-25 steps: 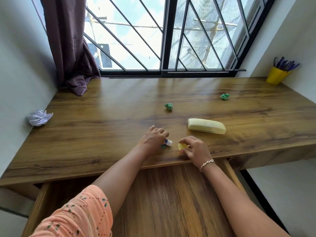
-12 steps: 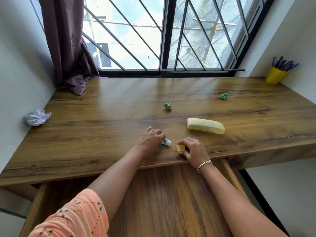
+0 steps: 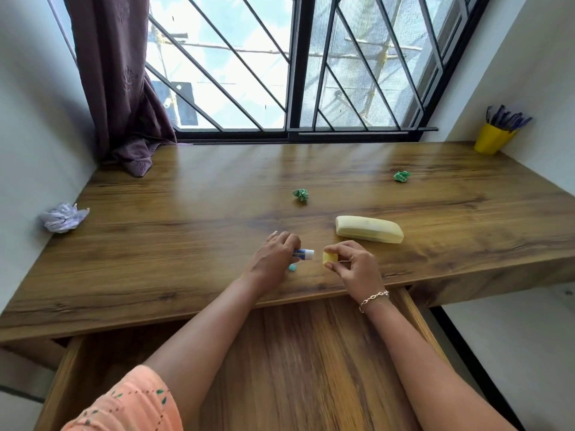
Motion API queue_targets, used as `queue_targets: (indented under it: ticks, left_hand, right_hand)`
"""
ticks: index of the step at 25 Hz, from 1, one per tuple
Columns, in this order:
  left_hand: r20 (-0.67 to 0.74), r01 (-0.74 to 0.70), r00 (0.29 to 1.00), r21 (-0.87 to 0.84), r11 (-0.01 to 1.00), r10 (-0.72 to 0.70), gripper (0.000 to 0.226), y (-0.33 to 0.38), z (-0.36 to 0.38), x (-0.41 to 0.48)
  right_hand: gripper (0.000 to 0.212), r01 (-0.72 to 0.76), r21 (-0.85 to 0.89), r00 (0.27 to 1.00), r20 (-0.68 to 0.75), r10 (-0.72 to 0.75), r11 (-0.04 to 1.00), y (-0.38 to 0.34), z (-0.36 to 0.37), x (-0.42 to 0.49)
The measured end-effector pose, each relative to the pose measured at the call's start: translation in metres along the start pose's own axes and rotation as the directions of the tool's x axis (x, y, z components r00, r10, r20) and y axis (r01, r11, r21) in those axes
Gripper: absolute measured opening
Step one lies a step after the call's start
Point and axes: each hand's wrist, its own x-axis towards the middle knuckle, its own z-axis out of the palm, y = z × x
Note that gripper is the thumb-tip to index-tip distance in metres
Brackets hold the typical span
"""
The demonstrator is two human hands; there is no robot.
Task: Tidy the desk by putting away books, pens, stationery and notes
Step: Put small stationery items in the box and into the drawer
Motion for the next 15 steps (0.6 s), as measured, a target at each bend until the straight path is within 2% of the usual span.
queue_targets:
  ticks: [5, 15]
  left_hand:
    - [-0.040, 0.076, 0.996, -0.168, 0.983, -0.084, 0.020, 0.015, -0.010, -0.025]
    - [-0.032, 0.096, 0.994, -0.272, 0.958, -0.108, 0.019, 0.023, -0.026, -0.070]
  right_hand:
    - [0.027, 0.037, 0.082, 0.999, -0.021, -0.036, 0.996, -0.016, -0.001, -0.009]
    - [0.024, 0.110, 0.205, 0.992, 0.042, -0.121, 0.973, -0.045, 0.006, -0.038]
